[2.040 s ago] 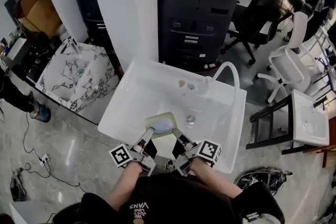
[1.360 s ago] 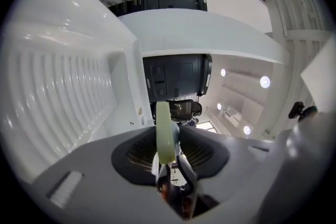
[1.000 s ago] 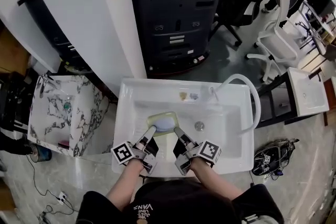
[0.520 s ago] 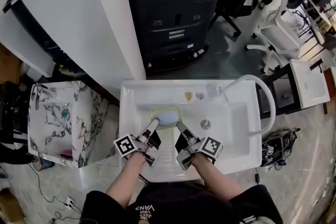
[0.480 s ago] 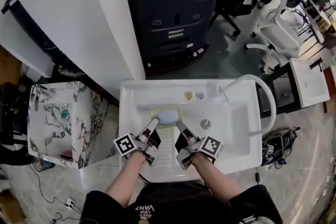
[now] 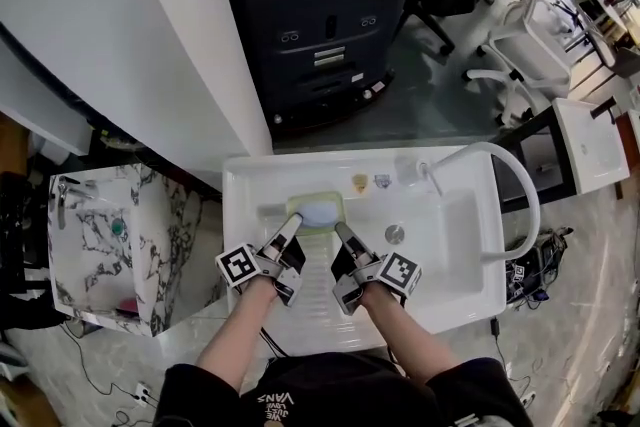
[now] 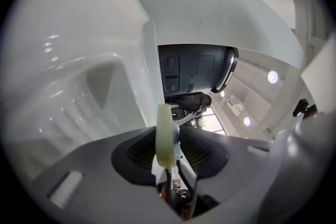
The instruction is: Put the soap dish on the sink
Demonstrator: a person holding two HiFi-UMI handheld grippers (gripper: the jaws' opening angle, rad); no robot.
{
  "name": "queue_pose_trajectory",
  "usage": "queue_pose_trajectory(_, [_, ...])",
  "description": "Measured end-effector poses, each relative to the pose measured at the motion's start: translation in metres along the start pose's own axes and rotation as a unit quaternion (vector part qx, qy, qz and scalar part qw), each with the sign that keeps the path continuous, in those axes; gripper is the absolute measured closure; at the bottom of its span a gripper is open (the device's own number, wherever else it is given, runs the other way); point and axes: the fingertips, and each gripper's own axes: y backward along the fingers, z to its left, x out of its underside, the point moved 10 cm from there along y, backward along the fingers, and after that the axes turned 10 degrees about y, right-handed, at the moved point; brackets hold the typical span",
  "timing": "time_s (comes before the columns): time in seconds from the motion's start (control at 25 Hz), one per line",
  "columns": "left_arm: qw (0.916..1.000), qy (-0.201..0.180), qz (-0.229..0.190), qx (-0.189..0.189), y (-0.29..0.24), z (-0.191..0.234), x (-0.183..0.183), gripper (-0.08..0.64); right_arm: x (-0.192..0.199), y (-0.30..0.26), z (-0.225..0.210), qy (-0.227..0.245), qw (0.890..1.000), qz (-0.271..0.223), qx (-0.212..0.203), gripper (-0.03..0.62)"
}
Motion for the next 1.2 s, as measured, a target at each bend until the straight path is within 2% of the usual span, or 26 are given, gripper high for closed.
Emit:
queue_pose_trajectory(0.12, [1.0,-0.002,-0.001,-0.004,-0.003,0.007,-0.004,0.419,0.0,-0.003,-0.007,0.002,1.0,-0.003,0.015,0.523])
queue_pose_trajectory(0.48, [0.9993,-0.008,-0.018,-0.03,-0.013,0.022,-0.013,0.411,0.001,-0.017,-0.022,-0.017,0.999,-0.018,0.021,0.523])
queue_pose_trajectory(0.64, [0.9984,0.008,-0.037,-0.043,-0.014,0.024,-0.015,0.408,0.003,-0.022,-0.023,-0.015,0.999,-0.018,0.029,0.523])
queue_pose_trajectory(0.96, [0.9984,0.015,-0.048,-0.028,-0.017,0.022,-0.017,0.392,0.006,-0.03,-0.025,-0.043,0.997,-0.035,0.057,0.523])
queue_pose_trajectory(1.2, [0.9975,0.001,-0.05,-0.049,-0.003,0.023,-0.017,0.381,0.008,-0.037,-0.021,-0.058,0.995,-0.047,0.061,0.525])
